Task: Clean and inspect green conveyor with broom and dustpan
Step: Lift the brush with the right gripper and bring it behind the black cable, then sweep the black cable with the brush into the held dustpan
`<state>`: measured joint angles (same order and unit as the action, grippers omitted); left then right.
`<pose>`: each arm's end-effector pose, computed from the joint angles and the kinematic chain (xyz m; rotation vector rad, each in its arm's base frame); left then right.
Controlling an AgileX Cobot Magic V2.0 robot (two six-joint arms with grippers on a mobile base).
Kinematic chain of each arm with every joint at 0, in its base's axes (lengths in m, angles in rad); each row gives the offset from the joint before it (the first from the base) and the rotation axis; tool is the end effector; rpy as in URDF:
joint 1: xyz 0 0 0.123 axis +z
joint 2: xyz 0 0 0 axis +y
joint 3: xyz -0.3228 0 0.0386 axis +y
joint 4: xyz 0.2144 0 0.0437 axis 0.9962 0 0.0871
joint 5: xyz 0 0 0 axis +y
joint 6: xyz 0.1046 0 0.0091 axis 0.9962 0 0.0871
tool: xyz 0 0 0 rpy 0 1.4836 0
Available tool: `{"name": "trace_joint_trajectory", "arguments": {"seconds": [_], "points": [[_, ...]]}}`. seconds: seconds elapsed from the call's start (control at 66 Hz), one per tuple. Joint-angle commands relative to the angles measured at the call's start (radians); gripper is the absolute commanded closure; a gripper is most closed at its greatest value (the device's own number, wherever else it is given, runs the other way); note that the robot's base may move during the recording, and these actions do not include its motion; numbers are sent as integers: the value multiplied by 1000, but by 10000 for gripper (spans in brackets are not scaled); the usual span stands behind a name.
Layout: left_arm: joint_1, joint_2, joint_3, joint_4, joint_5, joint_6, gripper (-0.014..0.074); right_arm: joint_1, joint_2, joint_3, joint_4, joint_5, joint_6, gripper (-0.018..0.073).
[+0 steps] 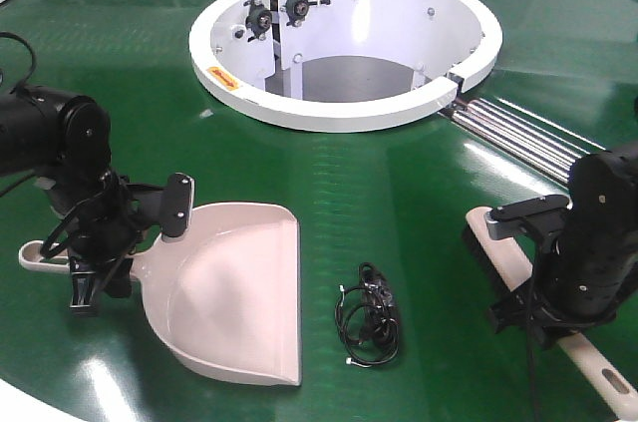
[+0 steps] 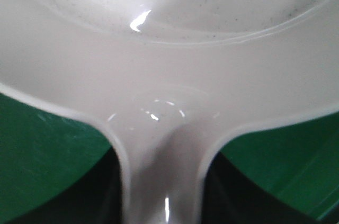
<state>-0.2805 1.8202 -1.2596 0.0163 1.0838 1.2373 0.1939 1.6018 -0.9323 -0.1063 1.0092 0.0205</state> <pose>0.3111 -0.0880 0.2443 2.1665 2.2673 0.0300 0.2392 0.0374 0.2411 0.3604 -3.1065 0.1425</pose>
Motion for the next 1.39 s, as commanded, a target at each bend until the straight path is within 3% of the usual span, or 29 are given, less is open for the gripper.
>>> {"name": "trace_joint_trajectory", "arguments": {"seconds": [0.0,0.243,0.424,0.531,0.682,0.864,1.152,1.38], "points": [[-5,-44,-27,-28,-4,-11,603,1,-74,-25,-19,0,17,567],[-5,-44,-27,-28,-4,-11,603,1,-208,-24,-2,70,44,564],[-5,-44,-27,-28,-4,-11,603,6,-274,-24,106,148,50,564],[-5,-44,-27,-28,-4,-11,603,60,-277,-24,128,172,99,564],[-5,-44,-27,-28,-4,-11,603,200,-238,-24,106,172,233,564],[-5,-44,-27,-28,-3,-11,603,286,-139,-24,128,201,318,564],[-5,-44,-27,-28,-3,-11,603,356,-2,-35,292,140,314,564],[-5,-44,-27,-28,-3,-11,603,409,102,-186,337,157,295,564]]}}
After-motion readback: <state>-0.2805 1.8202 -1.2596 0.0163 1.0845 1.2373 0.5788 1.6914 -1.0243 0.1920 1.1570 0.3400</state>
